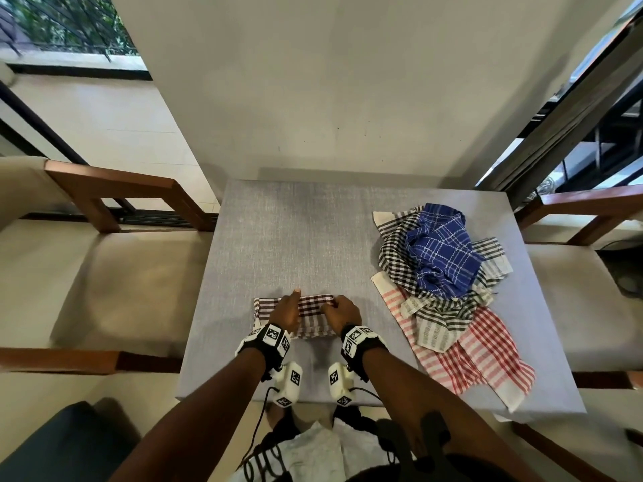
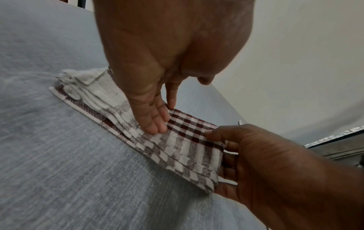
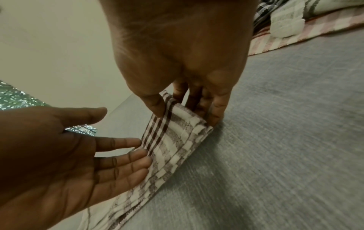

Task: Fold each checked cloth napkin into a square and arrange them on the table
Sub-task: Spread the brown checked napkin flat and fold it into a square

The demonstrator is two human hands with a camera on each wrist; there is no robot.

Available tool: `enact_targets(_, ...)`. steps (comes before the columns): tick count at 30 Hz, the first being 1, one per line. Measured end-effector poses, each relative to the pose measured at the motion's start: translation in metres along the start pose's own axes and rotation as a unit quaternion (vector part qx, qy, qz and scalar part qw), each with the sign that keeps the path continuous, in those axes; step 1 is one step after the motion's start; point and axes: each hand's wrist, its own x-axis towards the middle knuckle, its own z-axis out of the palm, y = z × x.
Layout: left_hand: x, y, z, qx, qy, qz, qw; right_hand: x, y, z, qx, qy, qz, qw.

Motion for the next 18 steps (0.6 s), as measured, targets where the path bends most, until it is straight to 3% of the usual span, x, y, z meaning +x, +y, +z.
enact_targets(6, -0.020, 0.013, -0.002, 0.014, -0.006, 0.004, 1.000, -0.010, 0.001, -0.002, 0.058, 0.011, -0.005, 0.998)
enact_targets(11, 0.038, -0.028, 0.001, -0.030, -0.053, 0.007, 0.998, -0.022, -0.013, 0.004, 0.078, 0.041, -0.055, 0.995)
enact_targets(14, 0.020, -0.016, -0.006, -0.089, -0.071, -0.012, 0.993, -0.029, -0.023, 0.010, 0.072, 0.048, -0.091, 0.992)
enact_targets(18, -0.036, 0.008, -0.029, -0.103, -0.006, 0.007, 0.995, -0.039, -0.039, 0.024, 0.043, 0.050, -0.128, 0.990)
